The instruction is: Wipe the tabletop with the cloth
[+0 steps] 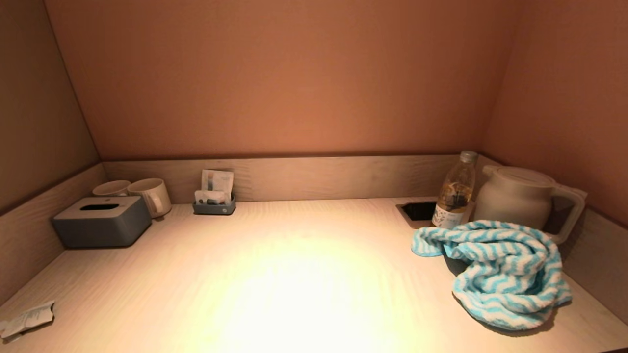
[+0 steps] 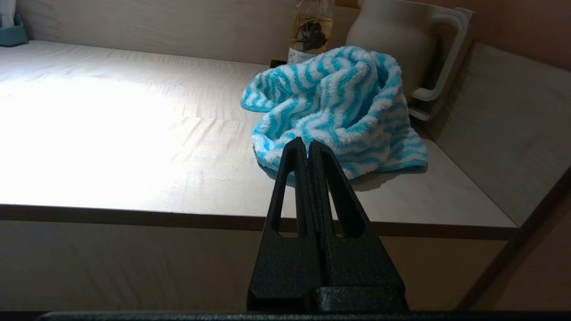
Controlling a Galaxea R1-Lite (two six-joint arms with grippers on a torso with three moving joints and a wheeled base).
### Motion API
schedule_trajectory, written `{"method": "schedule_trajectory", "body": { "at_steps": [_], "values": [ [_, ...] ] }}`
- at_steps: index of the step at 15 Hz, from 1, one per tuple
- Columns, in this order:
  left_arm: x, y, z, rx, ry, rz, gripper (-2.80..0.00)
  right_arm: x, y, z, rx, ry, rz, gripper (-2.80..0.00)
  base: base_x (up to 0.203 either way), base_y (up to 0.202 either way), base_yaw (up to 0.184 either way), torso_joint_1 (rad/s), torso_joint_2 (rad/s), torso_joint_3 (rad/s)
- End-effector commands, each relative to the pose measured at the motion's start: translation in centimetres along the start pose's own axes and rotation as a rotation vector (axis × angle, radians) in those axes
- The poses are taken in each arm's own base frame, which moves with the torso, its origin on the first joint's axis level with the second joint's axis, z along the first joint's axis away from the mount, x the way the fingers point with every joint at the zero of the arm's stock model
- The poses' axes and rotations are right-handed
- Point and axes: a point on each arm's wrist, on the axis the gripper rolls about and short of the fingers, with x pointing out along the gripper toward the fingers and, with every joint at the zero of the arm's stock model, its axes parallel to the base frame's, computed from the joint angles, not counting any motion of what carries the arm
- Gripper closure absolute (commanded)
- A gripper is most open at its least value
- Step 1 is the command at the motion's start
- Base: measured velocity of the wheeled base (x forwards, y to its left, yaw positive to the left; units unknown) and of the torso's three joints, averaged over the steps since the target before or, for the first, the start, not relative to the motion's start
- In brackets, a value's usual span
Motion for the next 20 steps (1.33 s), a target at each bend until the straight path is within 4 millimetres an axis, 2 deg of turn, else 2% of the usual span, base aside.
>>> {"method": "schedule_trajectory", "body": {
  "at_steps": [1, 5, 20],
  "values": [
    [0.0, 0.0, 0.0, 0.0, 0.0, 0.001, 0.0, 0.04, 0.03, -0.19, 0.001, 0.012, 0.003, 0.0, 0.0, 0.0, 0.0, 0.0, 0.0, 0.0],
    [0.0, 0.0, 0.0, 0.0, 0.0, 0.001, 0.0, -0.08, 0.2, -1.01, 0.045, 0.106, 0.042, 0.0, 0.0, 0.0, 0.0, 0.0, 0.0, 0.0],
    [0.0, 0.0, 0.0, 0.0, 0.0, 0.001, 0.0, -0.01, 0.18, -0.98, 0.087, 0.089, 0.029, 0.0, 0.0, 0.0, 0.0, 0.0, 0.0, 0.0]
  ]
}}
